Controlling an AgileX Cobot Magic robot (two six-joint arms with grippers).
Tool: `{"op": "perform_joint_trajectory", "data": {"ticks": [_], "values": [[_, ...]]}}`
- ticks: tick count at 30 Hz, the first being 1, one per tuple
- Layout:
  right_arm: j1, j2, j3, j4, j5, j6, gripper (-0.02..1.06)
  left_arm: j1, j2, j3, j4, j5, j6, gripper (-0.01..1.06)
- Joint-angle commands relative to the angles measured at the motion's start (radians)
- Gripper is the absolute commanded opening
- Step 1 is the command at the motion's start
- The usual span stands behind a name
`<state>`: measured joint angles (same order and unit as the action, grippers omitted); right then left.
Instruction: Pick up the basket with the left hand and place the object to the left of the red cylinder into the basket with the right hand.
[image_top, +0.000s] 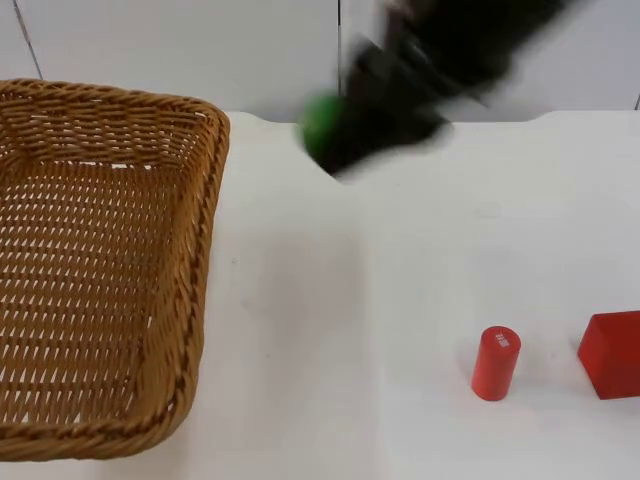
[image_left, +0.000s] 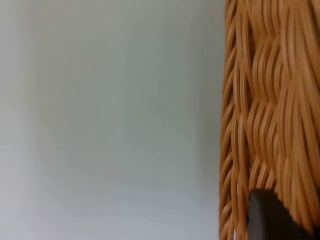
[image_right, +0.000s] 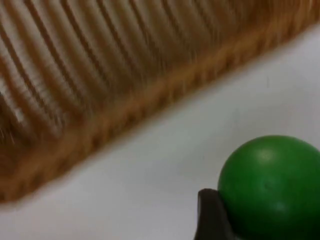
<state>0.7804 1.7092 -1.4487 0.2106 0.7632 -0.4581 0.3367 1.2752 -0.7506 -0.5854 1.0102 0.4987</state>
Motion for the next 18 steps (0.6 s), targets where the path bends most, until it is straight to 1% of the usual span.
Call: {"op": "perform_joint_trajectory", "data": {"ticks": [1,5,6,7,9,10,13,15,16,17,18], "values": [[0.029,0.058,-0.093,0.007,0.01,0.002,0.0,0.003,0.001,0.0,-0.023,0.001,0.002,0.0],[0.081,0.242,-0.339,0.007,0.049,0.002,0.0,0.003,0.001,0.0,-0.023,0.003,0.002,0.0],[0.081,0.242,-0.339,0.007,0.049,0.002,0.0,0.003,0.001,0.0,-0.023,0.003,0.002,0.0],[0.097,0.32,-0.437,0.007,0.063,0.002,0.0,0.003,0.001,0.0,-0.023,0.003,0.002,0.0],[0.119,0.407,-0.54,0.007,0.074,0.002,0.0,0.003,0.001,0.0,-0.023,0.003,0.002,0.0],[0.119,0.407,-0.54,0.007,0.074,0.002,0.0,0.003,0.001,0.0,-0.023,0.003,0.002,0.0],[0.141,0.516,-0.649,0.007,0.109,0.002,0.0,0.003,0.001,0.0,-0.023,0.008,0.002,0.0],[0.15,0.544,-0.669,0.007,0.117,0.002,0.02,0.003,0.001,0.0,-0.023,0.008,0.002,0.0],[0.15,0.565,-0.677,0.007,0.124,0.002,0.05,0.003,0.001,0.0,-0.023,0.008,0.002,0.0],[0.15,0.585,-0.677,0.007,0.127,0.002,0.16,0.003,0.001,0.0,-0.023,0.008,0.002,0.0],[0.15,0.589,-0.677,0.007,0.132,0.002,0.24,0.003,0.001,0.0,-0.023,0.008,0.002,0.0]]}}
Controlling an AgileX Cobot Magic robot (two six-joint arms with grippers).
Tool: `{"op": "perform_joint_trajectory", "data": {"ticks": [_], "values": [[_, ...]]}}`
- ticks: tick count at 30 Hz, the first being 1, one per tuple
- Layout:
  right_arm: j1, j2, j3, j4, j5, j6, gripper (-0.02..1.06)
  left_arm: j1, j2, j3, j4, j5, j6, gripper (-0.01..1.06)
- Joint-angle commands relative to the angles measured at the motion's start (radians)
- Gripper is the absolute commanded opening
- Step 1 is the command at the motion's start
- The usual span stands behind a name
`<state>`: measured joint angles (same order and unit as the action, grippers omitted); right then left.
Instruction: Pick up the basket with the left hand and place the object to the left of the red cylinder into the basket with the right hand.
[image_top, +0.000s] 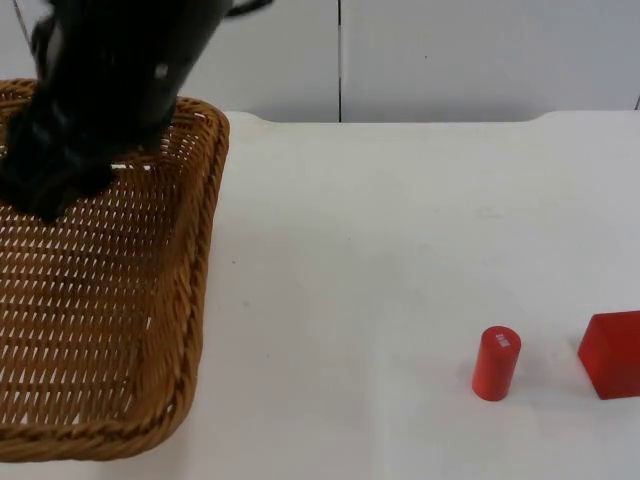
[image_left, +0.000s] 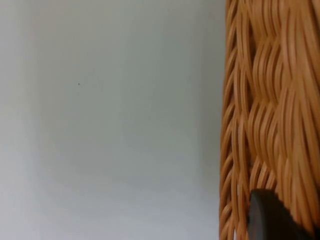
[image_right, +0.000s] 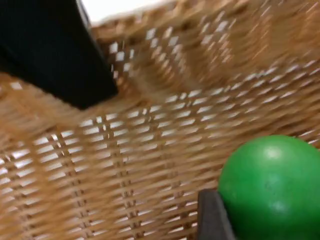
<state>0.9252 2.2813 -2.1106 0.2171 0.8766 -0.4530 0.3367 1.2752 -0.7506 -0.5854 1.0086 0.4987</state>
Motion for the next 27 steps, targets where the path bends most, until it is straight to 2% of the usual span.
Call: {"op": "perform_joint_trajectory", "data": {"ticks": [1,2,6,7,8,9,12,14,15,20,24,25,27], "values": [[0.005,0.018,-0.015,0.001,0.029,0.003,0.36,0.003,0.001,0.0,-0.023,0.009,0.002,0.0],[0.005,0.018,-0.015,0.001,0.029,0.003,0.36,0.003,0.001,0.0,-0.023,0.009,0.002,0.0],[0.003,-0.018,-0.015,-0.01,0.036,0.008,0.88,0.003,0.001,0.0,-0.028,0.009,0.002,0.0],[0.003,-0.018,-0.015,-0.01,0.036,0.008,0.88,0.003,0.001,0.0,-0.028,0.009,0.002,0.0],[0.003,-0.036,-0.015,-0.01,0.034,0.008,1.0,0.003,0.001,0.0,-0.03,0.009,0.002,0.0],[0.003,-0.066,-0.015,-0.019,0.032,0.008,1.05,0.003,0.001,0.0,-0.03,0.009,0.002,0.0],[0.001,-0.123,-0.015,-0.053,0.041,0.037,1.05,0.003,0.001,0.0,-0.03,0.009,0.002,0.0],[-0.01,-0.183,-0.015,-0.111,0.053,0.093,1.05,0.003,0.001,0.0,-0.029,0.007,0.002,0.0],[-0.02,-0.219,-0.015,-0.119,0.067,0.124,1.05,0.003,0.001,0.0,-0.029,0.005,0.002,0.0],[-0.072,-0.32,-0.008,-0.111,0.118,0.155,1.05,0.003,0.001,0.0,-0.029,0.003,0.002,0.0],[-0.158,-0.506,0.135,-0.053,0.129,0.155,1.05,0.003,0.001,0.0,-0.029,0.003,0.002,0.0],[-0.158,-0.506,0.135,-0.053,0.129,0.155,1.05,0.003,0.001,0.0,-0.029,0.003,0.002,0.0],[-0.19,-0.632,0.306,-0.053,0.08,0.153,1.05,0.003,0.001,0.0,-0.029,0.003,0.002,0.0]]}}
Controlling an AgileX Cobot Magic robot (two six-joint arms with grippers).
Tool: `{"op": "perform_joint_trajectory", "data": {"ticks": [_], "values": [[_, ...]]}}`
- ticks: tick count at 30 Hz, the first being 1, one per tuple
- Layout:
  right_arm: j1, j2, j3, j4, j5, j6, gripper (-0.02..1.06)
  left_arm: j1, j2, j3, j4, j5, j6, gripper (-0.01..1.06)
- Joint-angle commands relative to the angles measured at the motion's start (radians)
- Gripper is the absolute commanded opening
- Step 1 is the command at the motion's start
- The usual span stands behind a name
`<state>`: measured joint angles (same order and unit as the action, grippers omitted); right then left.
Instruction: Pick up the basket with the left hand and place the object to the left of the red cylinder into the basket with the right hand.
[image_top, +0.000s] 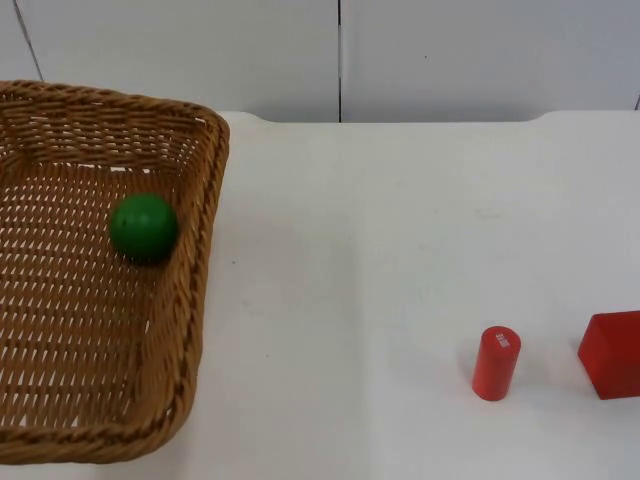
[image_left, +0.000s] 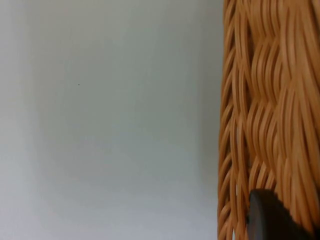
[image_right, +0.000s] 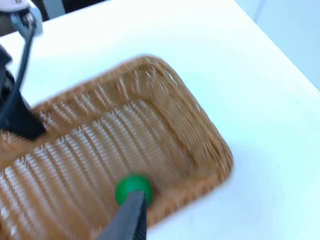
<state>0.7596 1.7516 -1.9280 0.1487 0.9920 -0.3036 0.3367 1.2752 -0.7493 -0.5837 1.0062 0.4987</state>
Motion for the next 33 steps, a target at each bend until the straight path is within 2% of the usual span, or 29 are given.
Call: {"op": "perform_joint_trajectory", "data": {"ticks": [1,2,5,7,10,12,16,17,21,25,30,32,33], "values": [[-0.041,-0.159,0.197,0.013,-0.061,0.004,1.05,0.003,0.001,-0.001,-0.031,0.006,0.002,0.0],[-0.041,-0.159,0.197,0.013,-0.061,0.004,1.05,0.003,0.001,-0.001,-0.031,0.006,0.002,0.0],[-0.072,-0.319,0.391,0.011,-0.122,0.004,1.05,0.003,0.001,-0.001,-0.038,0.001,0.002,0.0],[-0.081,-0.373,0.442,0.008,-0.133,0.004,1.05,0.003,0.001,-0.001,-0.038,0.001,0.002,0.0],[-0.09,-0.529,0.611,-0.022,-0.152,0.004,1.05,0.003,0.001,-0.001,-0.04,0.001,0.002,0.0],[-0.09,-0.543,0.632,-0.024,-0.154,0.004,1.05,0.003,0.001,-0.001,-0.04,-0.001,0.002,0.0],[-0.09,-0.68,0.793,-0.03,-0.171,0.023,1.05,0.003,0.001,-0.001,-0.04,0.005,0.002,0.0],[-0.09,-0.68,0.793,-0.03,-0.171,0.023,1.05,0.003,0.001,-0.001,-0.04,0.005,0.002,0.0],[-0.09,-0.748,0.922,-0.044,-0.247,0.057,1.05,0.003,0.001,-0.001,-0.04,0.005,0.002,0.0],[-0.09,-0.78,0.972,-0.042,-0.325,0.093,1.05,0.003,0.001,-0.001,-0.047,0.001,0.002,0.0],[-0.09,-0.803,0.972,-0.042,-0.327,0.111,1.05,-0.011,0.001,-0.001,-0.094,-0.009,0.01,0.0],[-0.09,-0.803,0.972,-0.042,-0.327,0.111,1.05,-0.059,0.019,-0.001,-0.114,-0.074,0.008,0.0],[-0.09,-0.803,0.972,-0.042,-0.327,0.111,1.05,-0.059,0.019,-0.001,-0.114,-0.074,0.008,0.0]]}}
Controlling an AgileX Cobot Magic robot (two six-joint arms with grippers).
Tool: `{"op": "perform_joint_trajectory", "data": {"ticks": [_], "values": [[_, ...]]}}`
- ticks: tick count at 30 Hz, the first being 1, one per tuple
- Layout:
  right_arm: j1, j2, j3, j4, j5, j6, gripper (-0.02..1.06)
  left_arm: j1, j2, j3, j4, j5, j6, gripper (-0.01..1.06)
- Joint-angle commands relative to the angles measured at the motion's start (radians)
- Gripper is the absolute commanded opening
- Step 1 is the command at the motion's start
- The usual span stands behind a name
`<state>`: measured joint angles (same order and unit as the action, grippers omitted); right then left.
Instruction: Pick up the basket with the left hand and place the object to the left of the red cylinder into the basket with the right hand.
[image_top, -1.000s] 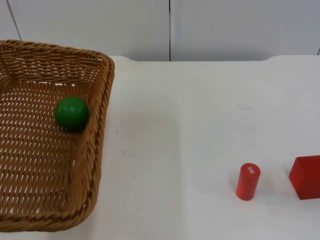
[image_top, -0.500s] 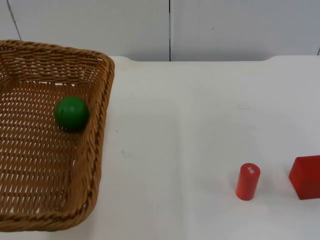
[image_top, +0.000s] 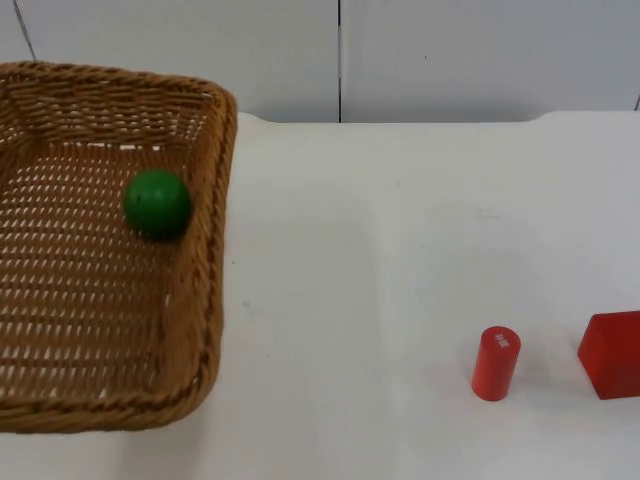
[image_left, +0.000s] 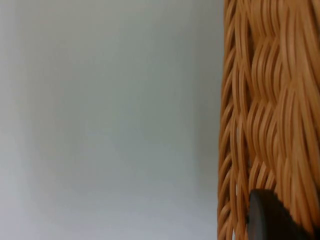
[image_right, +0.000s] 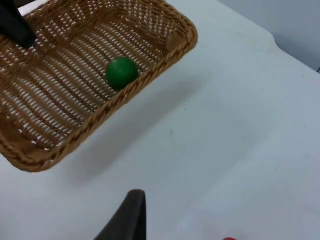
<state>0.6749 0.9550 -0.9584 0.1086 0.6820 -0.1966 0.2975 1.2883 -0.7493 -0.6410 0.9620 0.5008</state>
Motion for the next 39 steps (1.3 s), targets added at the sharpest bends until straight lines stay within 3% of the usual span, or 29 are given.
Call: {"op": "perform_joint_trajectory", "data": {"ticks": [1,3,4,8,12,22,28,32,33,36,37,39], "values": [[-0.006,-0.004,0.003,-0.002,-0.017,0.004,1.05,-0.048,0.02,-0.001,-0.074,-0.064,0.006,0.0],[-0.006,-0.006,0.003,-0.002,-0.017,0.004,1.05,-0.112,0.076,-0.001,-0.109,-0.146,0.008,0.0],[-0.006,-0.006,0.003,-0.002,-0.017,0.004,1.05,-0.112,0.076,-0.001,-0.109,-0.146,0.008,0.0],[-0.006,-0.006,0.003,-0.002,-0.015,0.004,1.05,-0.251,0.266,-0.034,-0.178,-0.333,0.022,0.0],[-0.006,-0.006,0.003,-0.002,-0.015,0.004,1.05,-0.317,0.414,-0.11,-0.214,-0.405,0.026,0.0],[-0.006,-0.006,0.003,-0.014,-0.015,0.004,1.05,-0.408,0.739,-0.351,-0.329,-0.426,0.086,0.0],[-0.006,-0.006,0.003,-0.027,-0.015,0.004,1.05,-0.429,0.779,-0.368,-0.343,-0.429,0.086,0.0],[-0.006,-0.006,0.003,-0.027,-0.015,0.004,1.05,-0.431,0.775,-0.368,-0.343,-0.42,0.091,0.28],[-0.006,-0.006,0.003,-0.027,-0.015,0.004,1.05,-0.431,0.775,-0.368,-0.343,-0.42,0.091,0.28],[-0.006,-0.006,0.003,-0.027,-0.009,0.004,1.05,-0.431,0.774,-0.368,-0.343,-0.42,0.107,0.63],[-0.006,-0.006,0.003,-0.027,-0.009,0.004,1.05,-0.431,0.774,-0.368,-0.343,-0.42,0.107,0.63],[-0.006,-0.006,0.003,-0.027,-0.009,0.004,1.05,-0.424,0.767,-0.368,-0.343,-0.42,0.127,0.89]]}}
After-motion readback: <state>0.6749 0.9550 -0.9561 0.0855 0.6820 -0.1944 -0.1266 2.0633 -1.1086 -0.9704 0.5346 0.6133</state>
